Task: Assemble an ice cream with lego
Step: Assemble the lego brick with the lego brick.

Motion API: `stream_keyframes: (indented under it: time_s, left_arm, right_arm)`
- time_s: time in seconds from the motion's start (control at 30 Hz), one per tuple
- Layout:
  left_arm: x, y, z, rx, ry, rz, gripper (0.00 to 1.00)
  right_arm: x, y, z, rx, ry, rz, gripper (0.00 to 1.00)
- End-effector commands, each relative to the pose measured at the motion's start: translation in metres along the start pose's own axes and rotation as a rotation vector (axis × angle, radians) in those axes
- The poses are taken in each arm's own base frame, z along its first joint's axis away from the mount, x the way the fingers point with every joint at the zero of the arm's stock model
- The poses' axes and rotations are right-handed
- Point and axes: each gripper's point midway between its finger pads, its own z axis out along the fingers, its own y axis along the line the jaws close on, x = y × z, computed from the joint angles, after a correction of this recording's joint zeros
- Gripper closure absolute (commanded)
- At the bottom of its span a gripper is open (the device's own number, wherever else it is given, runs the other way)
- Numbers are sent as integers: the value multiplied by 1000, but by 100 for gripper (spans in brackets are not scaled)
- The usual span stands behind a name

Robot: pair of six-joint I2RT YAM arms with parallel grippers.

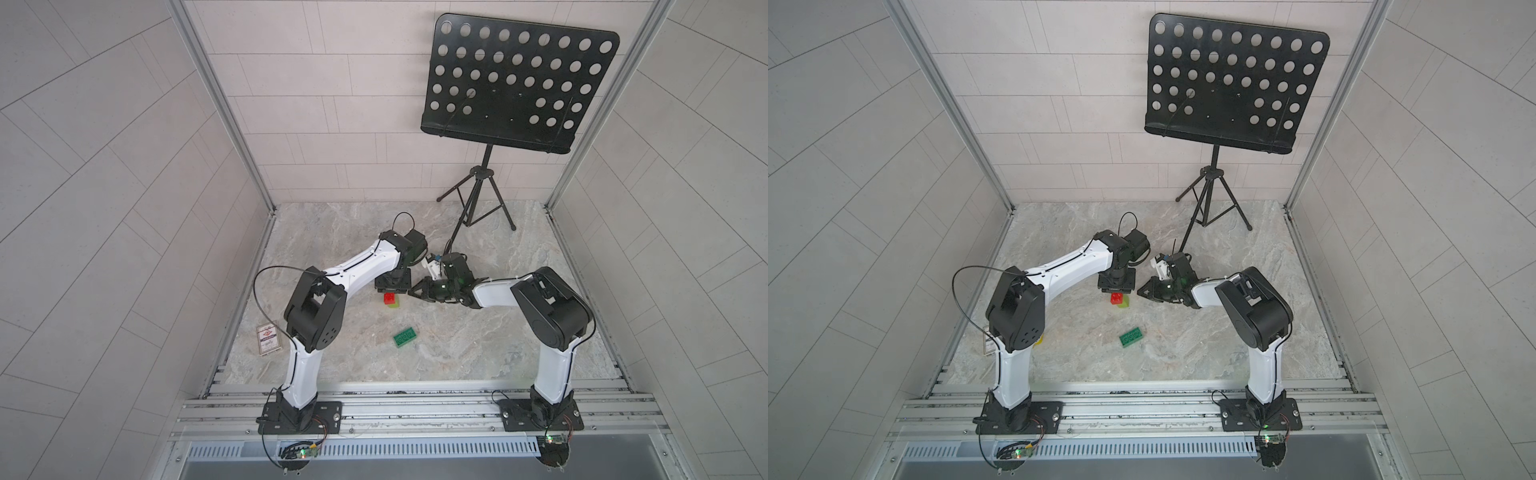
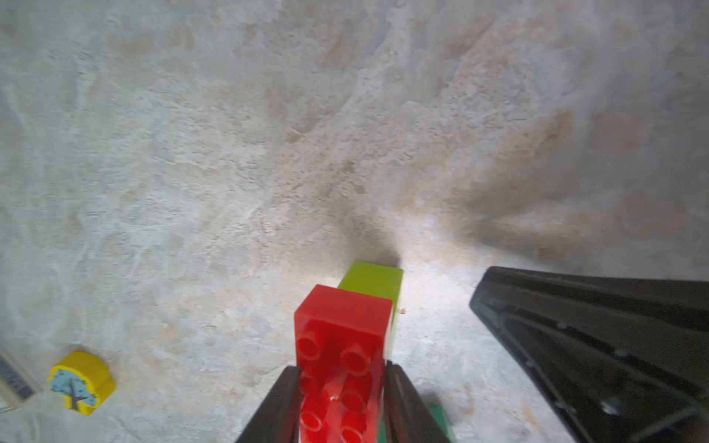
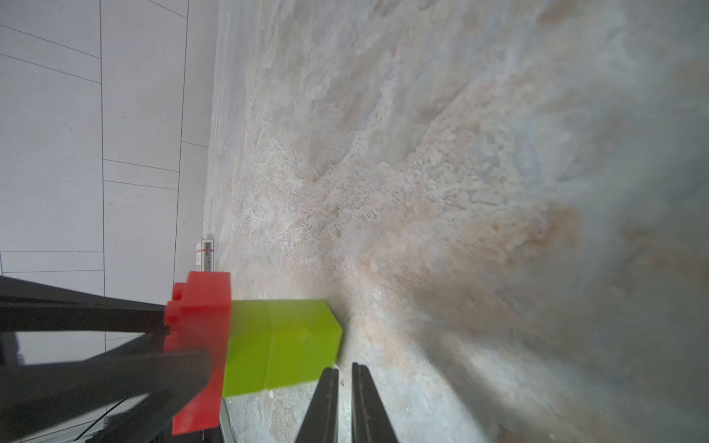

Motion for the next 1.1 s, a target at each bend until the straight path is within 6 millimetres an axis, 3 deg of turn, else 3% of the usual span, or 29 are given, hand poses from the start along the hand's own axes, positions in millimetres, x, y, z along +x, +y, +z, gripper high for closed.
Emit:
stream_keyframes:
  time_s: [0.0,0.57,1.07]
  left_arm:
    - [28,-30,54,63,166,2,56]
    - [11,-42,34,94,130,0,53]
    - [-2,-25,3,55,76,21,55]
  right_arm:
    - [-17,6,-14,7,-77,-22,85]
    - [-21,-13,-18,54,-86,43,85]
    - [-40,-33,-53,82,-225,112,79]
